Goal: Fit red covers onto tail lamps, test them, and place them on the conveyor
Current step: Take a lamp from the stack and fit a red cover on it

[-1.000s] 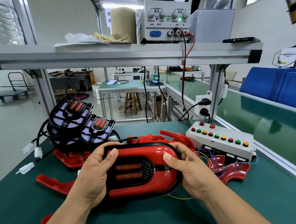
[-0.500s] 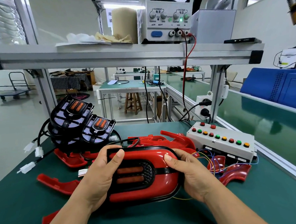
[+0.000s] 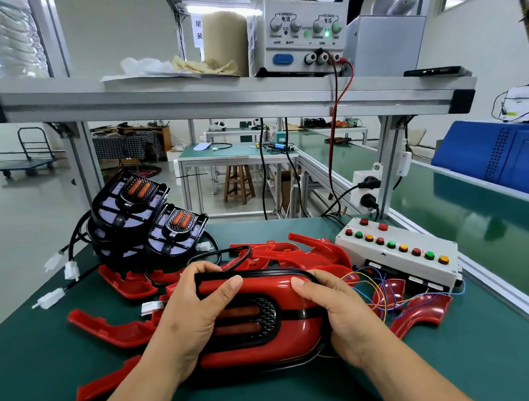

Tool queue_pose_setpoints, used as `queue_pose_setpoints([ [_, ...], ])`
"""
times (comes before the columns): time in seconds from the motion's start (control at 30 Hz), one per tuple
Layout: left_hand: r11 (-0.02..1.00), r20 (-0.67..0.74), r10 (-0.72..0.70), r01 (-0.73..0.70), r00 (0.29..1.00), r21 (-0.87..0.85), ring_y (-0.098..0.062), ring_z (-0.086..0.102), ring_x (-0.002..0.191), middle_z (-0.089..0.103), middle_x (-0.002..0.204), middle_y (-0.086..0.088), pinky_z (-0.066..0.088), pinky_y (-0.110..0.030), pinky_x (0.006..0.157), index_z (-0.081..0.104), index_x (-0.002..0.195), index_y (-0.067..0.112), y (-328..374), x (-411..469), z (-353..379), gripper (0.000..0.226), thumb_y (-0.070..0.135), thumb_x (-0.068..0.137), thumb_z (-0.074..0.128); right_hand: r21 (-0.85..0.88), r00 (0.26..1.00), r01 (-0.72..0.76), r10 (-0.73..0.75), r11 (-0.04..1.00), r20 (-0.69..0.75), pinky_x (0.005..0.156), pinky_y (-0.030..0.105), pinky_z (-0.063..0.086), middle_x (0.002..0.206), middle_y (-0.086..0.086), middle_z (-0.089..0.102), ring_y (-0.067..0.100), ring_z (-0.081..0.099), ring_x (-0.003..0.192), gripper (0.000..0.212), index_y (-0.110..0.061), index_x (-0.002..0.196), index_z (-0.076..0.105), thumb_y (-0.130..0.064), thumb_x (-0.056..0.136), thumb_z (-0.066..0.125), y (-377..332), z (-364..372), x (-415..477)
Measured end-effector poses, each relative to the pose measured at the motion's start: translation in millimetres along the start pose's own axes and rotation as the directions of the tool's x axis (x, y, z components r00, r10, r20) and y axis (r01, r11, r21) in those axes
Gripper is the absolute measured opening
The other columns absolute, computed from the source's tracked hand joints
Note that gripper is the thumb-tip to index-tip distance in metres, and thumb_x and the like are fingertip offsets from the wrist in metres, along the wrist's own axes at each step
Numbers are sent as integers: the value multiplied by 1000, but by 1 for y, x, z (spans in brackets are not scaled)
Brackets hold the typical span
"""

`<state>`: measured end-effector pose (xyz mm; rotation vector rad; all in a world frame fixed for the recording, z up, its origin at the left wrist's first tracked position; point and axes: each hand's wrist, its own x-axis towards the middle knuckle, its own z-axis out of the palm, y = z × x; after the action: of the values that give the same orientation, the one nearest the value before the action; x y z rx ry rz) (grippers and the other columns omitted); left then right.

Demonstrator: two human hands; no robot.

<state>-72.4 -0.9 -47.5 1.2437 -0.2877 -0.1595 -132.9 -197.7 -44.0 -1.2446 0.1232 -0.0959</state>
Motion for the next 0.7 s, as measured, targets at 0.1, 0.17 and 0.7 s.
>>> queue_pose_setpoints([
  [0.1, 1000, -9, -4, 4, 1000, -9, -50, 71, 79, 73, 94, -20, 57, -59, 62, 62, 86, 29, 0, 1, 0, 40, 34, 57, 90, -5, 1000, 5, -5, 1000, -13, 69, 42, 58, 91, 17, 73, 29, 68, 75, 42, -3, 103, 67, -21, 67, 77, 1, 1, -1],
  [0.17, 1000, -7, -6, 6, 1000, -14, -50, 71, 80, 73, 95, -21, 57, -58, 62, 62, 85, 29, -1, 1, -1, 36, 34, 58, 86, -3, 1000, 12, -12, 1000, -15, 69, 42, 58, 90, 16, 73, 29, 68, 75, 41, -3, 102, 67, -21, 67, 77, 1, 1, 0],
  [0.7, 1000, -45, 20, -21, 999, -22, -47, 71, 73, 75, 83, -13, 58, -52, 55, 61, 84, 27, 4, 5, 7, 34, 35, 60, 82, -9, 994, 110, -110, 994, -10, 63, 35, 58, 89, 15, 74, 25, 70, 75, 43, -1, 102, 65, -28, 69, 75, 2, 0, 6],
])
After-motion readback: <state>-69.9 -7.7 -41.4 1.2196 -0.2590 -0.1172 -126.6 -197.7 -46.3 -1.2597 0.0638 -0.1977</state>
